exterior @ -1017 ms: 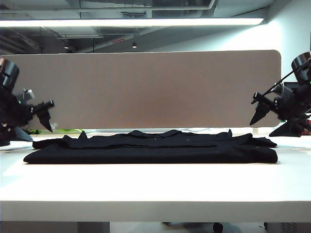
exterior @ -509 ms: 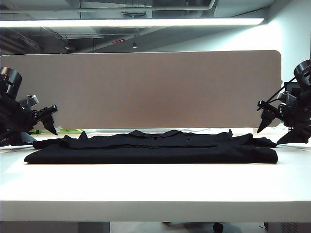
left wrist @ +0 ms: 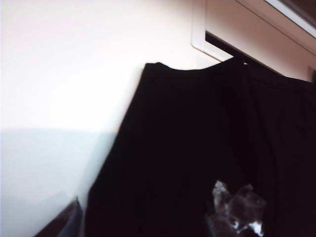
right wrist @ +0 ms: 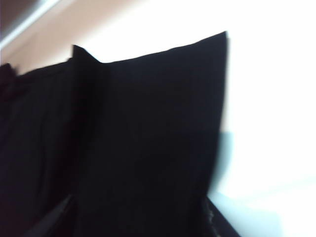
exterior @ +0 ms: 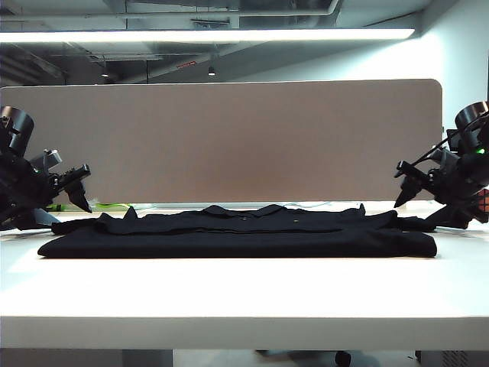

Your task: Fold the bottom side of the T-shirt horizontally towards the center, about one-third of the way, then fold the sleeve back towards the center, creating a straight line along the edge of the T-shirt, and finally fold the bottom of the T-shirt up towards the top, creating a neat rectangle.

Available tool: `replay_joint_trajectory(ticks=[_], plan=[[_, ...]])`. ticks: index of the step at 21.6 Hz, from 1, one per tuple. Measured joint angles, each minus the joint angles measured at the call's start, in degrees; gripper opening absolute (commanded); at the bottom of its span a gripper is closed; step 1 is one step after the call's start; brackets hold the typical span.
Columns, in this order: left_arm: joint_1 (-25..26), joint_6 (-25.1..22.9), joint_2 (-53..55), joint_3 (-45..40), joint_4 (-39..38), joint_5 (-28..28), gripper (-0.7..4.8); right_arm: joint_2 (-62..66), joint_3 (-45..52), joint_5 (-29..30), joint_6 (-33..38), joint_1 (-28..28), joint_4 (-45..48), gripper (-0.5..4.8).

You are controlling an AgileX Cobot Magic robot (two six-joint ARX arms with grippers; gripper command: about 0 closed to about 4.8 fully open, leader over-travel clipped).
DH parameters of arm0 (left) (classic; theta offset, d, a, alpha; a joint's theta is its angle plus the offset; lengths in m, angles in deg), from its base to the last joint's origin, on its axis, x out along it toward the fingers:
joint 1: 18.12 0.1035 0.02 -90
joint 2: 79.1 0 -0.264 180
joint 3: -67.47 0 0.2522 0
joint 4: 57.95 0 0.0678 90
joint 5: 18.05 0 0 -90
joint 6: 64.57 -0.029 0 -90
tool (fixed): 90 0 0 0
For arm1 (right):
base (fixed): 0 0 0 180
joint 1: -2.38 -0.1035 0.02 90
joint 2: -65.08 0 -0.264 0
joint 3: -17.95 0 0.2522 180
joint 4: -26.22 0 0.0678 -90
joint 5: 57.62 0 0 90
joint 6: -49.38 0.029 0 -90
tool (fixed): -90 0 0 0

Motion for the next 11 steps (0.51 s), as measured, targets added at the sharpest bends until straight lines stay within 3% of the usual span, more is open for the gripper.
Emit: replay_joint_trajectory(ticks=[2, 4, 6, 7, 9, 11], plan=[[0.0, 0.0, 0.0, 0.0, -0.1, 0.7, 3.08, 0.1, 0.0, -0.3, 0.6, -0.4, 0.5, 3.31], [0.0, 0.0, 0.1, 0.0, -0.2, 1.7, 2.83, 0.2, 0.0, -0.1, 0.8, -0.5, 0.5, 2.89], [0.0, -0.2, 0.1, 0.0, -0.9, 3.5, 2.00, 0.3, 0.0, -0.1, 1.0, -0.4, 0.3, 1.92], [0.0, -0.4, 0.1, 0.0, -1.7, 4.6, 1.98, 0.3, 0.1, -0.1, 1.1, -0.3, 0.0, 1.62], [0.0, -0.6, 0.2, 0.0, -2.1, 5.9, 1.37, 0.4, 0.1, 0.5, 1.3, -0.3, -0.6, 0.50], [0.0, -0.6, 0.2, 0.0, -2.9, 6.4, 1.08, 0.6, 0.2, 1.1, 0.6, -0.3, -1.0, 0.14]])
